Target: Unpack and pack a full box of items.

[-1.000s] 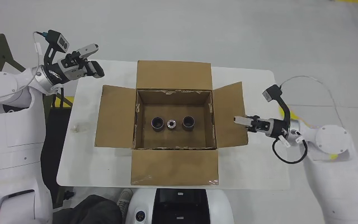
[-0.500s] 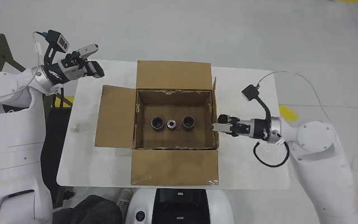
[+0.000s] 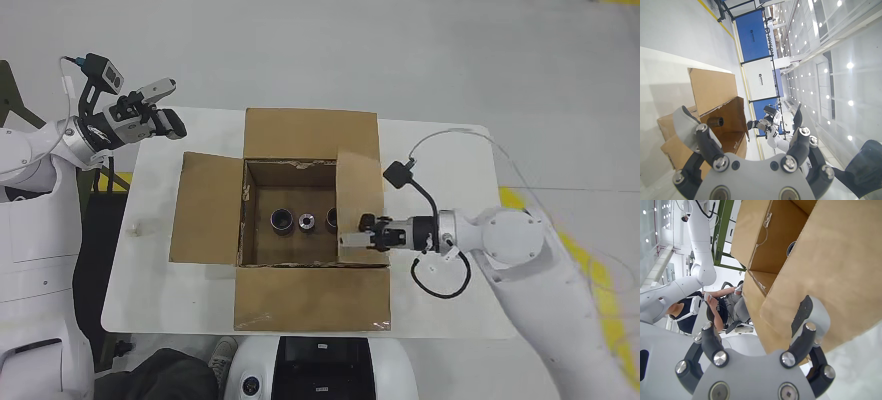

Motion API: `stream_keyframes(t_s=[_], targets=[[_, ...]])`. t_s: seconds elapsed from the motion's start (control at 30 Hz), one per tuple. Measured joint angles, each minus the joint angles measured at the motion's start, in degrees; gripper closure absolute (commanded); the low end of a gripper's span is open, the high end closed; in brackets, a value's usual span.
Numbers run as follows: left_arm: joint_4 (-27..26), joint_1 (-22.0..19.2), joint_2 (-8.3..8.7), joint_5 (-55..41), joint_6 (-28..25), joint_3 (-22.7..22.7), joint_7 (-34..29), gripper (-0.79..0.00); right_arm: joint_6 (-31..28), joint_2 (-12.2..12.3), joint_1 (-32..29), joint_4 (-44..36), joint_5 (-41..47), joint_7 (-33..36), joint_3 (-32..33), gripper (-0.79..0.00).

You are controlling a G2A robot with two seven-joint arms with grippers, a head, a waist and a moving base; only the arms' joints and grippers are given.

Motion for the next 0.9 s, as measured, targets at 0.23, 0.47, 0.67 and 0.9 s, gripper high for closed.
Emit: stream_keyframes(t_s=[0.23, 0.47, 0.67, 0.9], targets=[[0.00, 0.00, 0.00, 0.00, 0.00, 0.00, 0.00, -0.785, 0.46, -0.48, 1.97, 1.95, -1.58, -0.67, -3.76, -0.785], [0.00, 0.00, 0.00, 0.00, 0.00, 0.00, 0.00, -0.785, 0.81, -0.76, 3.11, 3.53, -2.47, -1.32, -5.86, -0.785], [0.00, 0.00, 0.00, 0.00, 0.00, 0.00, 0.00, -0.785, 0.76, -0.79, 3.53, 4.11, -2.31, -1.56, -6.33, -0.785], [0.00, 0.00, 0.00, 0.00, 0.00, 0.00, 0.00, -0.785, -0.17, -0.34, 2.84, 3.44, -0.13, -1.54, -4.12, -0.785]])
